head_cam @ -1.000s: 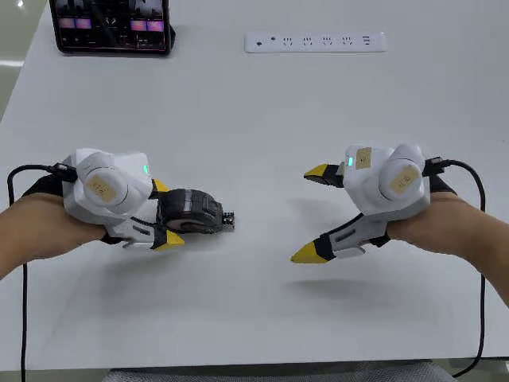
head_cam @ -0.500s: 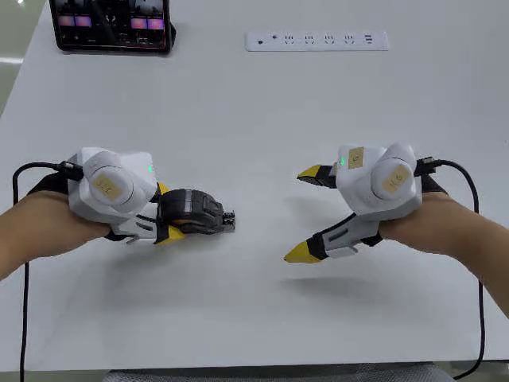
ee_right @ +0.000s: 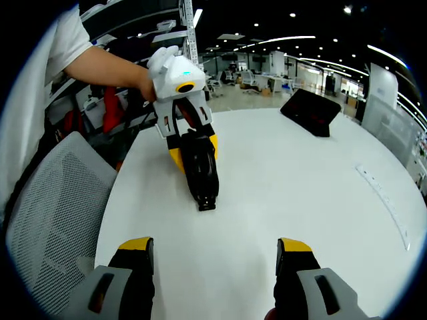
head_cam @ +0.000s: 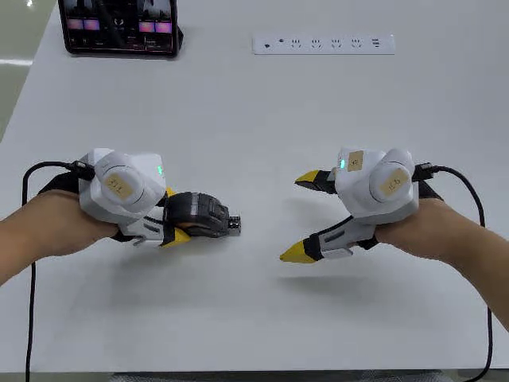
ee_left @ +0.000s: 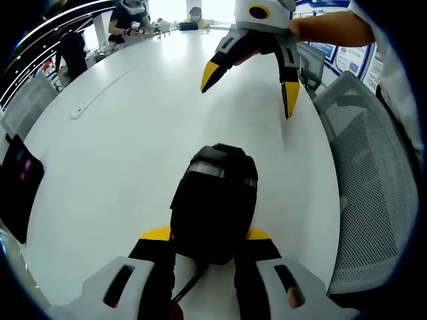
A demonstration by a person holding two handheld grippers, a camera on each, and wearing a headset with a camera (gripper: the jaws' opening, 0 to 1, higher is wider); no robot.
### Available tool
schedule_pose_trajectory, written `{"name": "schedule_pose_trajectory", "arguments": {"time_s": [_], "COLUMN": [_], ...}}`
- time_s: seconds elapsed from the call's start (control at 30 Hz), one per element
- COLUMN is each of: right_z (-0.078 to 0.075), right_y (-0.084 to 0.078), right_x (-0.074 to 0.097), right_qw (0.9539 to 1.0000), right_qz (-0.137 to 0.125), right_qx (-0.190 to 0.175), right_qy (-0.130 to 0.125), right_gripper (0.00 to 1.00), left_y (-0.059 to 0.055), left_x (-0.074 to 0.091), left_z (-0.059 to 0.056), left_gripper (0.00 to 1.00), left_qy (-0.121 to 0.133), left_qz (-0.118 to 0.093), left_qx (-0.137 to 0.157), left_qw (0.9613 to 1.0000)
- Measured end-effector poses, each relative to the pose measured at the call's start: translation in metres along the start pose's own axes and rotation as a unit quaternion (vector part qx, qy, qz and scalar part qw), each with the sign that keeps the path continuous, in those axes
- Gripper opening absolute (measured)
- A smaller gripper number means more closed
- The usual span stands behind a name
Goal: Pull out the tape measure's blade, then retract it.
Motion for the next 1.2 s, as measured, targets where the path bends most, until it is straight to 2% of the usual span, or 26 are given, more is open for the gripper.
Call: {"name": "schedule_pose_trajectory", "arguments": {"time_s": [0.4, 0.7, 1.2], "right_z": [0.004, 0.003, 0.008], "right_y": [0.007, 0.014, 0.027], "right_x": [-0.023, -0.038, -0.06], "right_qw": [0.9999, 0.9997, 0.9986], "right_qz": [-0.009, -0.008, -0.024], "right_qx": [0.004, 0.023, 0.041], "right_qy": [0.01, 0.009, 0.023], "right_gripper": [0.7, 0.58, 0.39], "left_y": [-0.002, -0.003, -0.004], "left_x": [-0.001, -0.002, -0.003], "left_z": [-0.001, -0.001, 0.001], "left_gripper": [0.29, 0.29, 0.29], "left_qy": [-0.012, -0.012, -0.007], "left_qz": [0.017, 0.036, 0.036], "left_qx": [0.002, -0.006, 0.001], "left_qw": [0.9998, 0.9993, 0.9993]}}
Point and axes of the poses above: the centre of the closed fingertips' face, and the gripper's own axes: x roughly backward along the fingers, z roughly to its left, y roughly out of its top, the point moved 2 cm from there along x, roughly backward along the fingers, and after that the axes turned 2 degrees about -x, right-handed, at the moved point
